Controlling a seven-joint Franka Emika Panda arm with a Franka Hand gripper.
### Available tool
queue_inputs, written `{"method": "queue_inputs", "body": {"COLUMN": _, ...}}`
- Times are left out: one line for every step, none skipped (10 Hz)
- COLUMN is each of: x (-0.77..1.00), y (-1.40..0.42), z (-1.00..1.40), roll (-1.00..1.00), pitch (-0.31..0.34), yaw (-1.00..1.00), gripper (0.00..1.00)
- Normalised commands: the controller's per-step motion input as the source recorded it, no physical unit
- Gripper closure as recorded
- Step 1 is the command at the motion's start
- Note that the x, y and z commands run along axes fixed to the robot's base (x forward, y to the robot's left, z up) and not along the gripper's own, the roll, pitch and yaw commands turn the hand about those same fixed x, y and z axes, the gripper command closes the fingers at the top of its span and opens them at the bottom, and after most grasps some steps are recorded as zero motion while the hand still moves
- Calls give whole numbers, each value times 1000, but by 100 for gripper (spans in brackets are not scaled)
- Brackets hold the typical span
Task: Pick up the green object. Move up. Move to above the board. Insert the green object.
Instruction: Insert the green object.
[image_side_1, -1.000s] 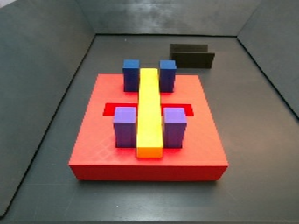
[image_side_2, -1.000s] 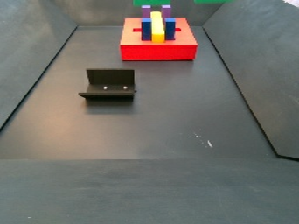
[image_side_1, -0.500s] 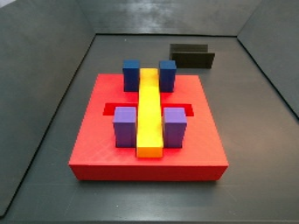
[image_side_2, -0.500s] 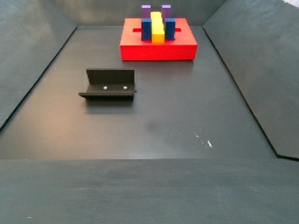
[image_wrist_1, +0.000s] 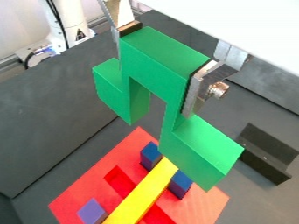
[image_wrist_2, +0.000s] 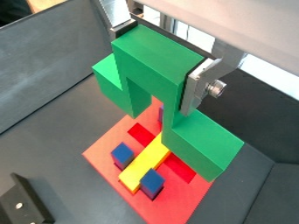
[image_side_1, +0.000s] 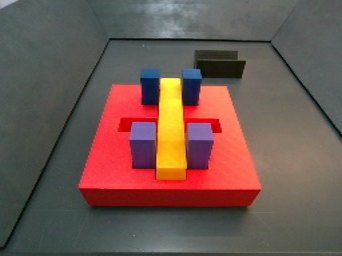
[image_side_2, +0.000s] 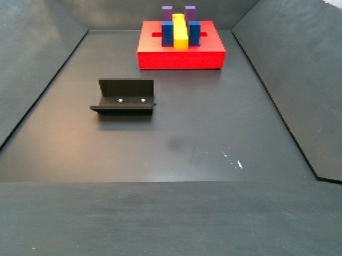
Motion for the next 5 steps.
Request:
{"method": "queue_inputs", "body": {"x": 0, "y": -143, "z": -63, "roll": 70, "pitch": -21, "yaw": 0, "gripper": 100}}
{"method": "queue_inputs", "body": {"x": 189, "y": -369, "z": -331, "roll": 126, "pitch": -59, "yaw": 0, "gripper": 100}}
{"method": "queue_inputs", "body": {"x": 349, "y": -377, "z": -577, "roll": 103, "pitch": -90, "yaw": 0, "gripper": 100}}
{"method": "queue_inputs", "body": {"x": 514, "y": -346, "z": -554, "roll": 94, "pitch": -103, "yaw": 0, "gripper": 100}}
{"method": "queue_inputs", "body": {"x": 546, "y": -214, "z": -637, "roll": 146, "pitch": -197, "yaw": 0, "gripper": 100}}
